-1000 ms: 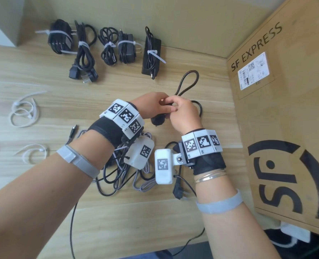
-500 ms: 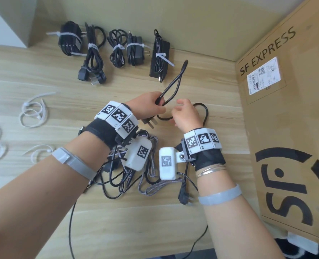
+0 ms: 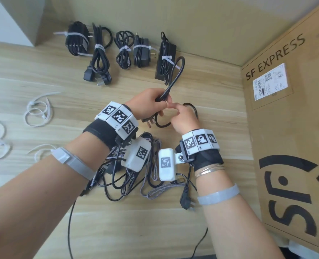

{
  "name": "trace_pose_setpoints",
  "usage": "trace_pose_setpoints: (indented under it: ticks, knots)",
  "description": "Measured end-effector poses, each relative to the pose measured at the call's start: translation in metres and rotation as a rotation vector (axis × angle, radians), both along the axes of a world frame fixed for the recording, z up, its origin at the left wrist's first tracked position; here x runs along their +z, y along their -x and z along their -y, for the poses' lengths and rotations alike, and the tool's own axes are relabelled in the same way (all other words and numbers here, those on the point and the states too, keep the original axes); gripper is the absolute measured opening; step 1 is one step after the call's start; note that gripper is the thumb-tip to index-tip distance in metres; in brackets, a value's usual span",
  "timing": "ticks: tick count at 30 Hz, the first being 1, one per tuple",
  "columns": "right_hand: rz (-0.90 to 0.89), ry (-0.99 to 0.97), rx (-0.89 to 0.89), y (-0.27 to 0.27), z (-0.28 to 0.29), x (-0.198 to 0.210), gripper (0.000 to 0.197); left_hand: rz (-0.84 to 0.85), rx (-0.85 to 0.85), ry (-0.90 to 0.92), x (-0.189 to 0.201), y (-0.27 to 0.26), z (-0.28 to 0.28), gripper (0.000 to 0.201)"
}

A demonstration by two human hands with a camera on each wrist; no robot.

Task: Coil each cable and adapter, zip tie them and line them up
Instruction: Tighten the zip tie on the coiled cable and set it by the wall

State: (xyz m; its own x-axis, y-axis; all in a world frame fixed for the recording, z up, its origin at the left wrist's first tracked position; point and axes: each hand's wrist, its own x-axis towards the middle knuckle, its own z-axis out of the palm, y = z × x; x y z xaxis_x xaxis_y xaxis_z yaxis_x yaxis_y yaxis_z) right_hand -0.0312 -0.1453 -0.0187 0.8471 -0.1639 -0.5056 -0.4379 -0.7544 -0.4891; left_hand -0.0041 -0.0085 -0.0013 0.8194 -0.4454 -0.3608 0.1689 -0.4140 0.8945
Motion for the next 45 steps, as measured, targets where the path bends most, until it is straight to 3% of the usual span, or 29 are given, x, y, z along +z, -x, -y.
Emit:
trace_pose_setpoints:
  ticks: [2, 6, 9, 11, 13, 14, 17, 20, 25, 29, 32, 37, 40, 45]
  knots:
    - [0.017, 0.029, -0.005, -0.002, -0.001, -0.001, 0.052, -0.007, -0.010, 0.017, 0.001, 0.001, -0.002, 0.014]
    - [0.033, 0.054, -0.023, -0.005, 0.002, 0.001, 0.032, -0.073, 0.030, 0.013, -0.004, -0.001, -0.007, 0.024]
    - [0.040, -0.015, -0.060, -0.005, 0.003, 0.000, 0.026, -0.100, 0.023, 0.018, -0.004, -0.003, -0.008, 0.026]
    - [0.100, -0.085, -0.104, -0.005, 0.002, 0.002, 0.019, -0.098, 0.045, -0.004, -0.005, -0.004, -0.007, 0.024]
    - [0.166, -0.147, -0.156, -0.005, 0.001, 0.005, 0.010, -0.086, 0.031, -0.074, -0.008, -0.004, -0.005, 0.009]
    - [0.193, -0.187, -0.176, -0.005, 0.001, 0.008, 0.015, -0.087, 0.007, -0.123, -0.009, -0.004, -0.005, 0.011]
    - [0.226, -0.278, -0.198, -0.009, 0.001, 0.017, 0.033, -0.068, -0.055, -0.207, -0.015, -0.003, -0.003, 0.043]
    - [0.246, -0.222, -0.147, -0.012, 0.001, 0.024, 0.027, -0.029, -0.095, -0.176, -0.012, -0.005, -0.002, 0.033]
    - [0.225, -0.351, -0.211, -0.014, -0.002, 0.036, 0.019, 0.041, -0.131, -0.070, -0.008, -0.007, -0.001, 0.011]
    - [0.383, -0.029, -0.217, -0.019, 0.006, 0.036, 0.004, 0.043, -0.073, -0.046, -0.015, -0.010, -0.004, 0.020]
    - [0.259, 0.114, -0.177, -0.023, 0.012, 0.031, 0.040, 0.014, 0.017, 0.051, -0.013, -0.011, -0.007, 0.020]
    - [0.194, 0.013, -0.055, -0.026, 0.002, 0.032, 0.027, -0.013, 0.085, 0.169, -0.009, -0.012, -0.010, 0.015]
    - [0.260, -0.063, -0.096, -0.030, -0.006, 0.038, 0.027, 0.060, 0.079, 0.078, -0.011, -0.013, -0.014, 0.008]
    - [0.327, -0.195, -0.098, -0.043, -0.029, 0.039, 0.027, 0.134, 0.075, -0.003, -0.009, -0.018, -0.022, 0.019]
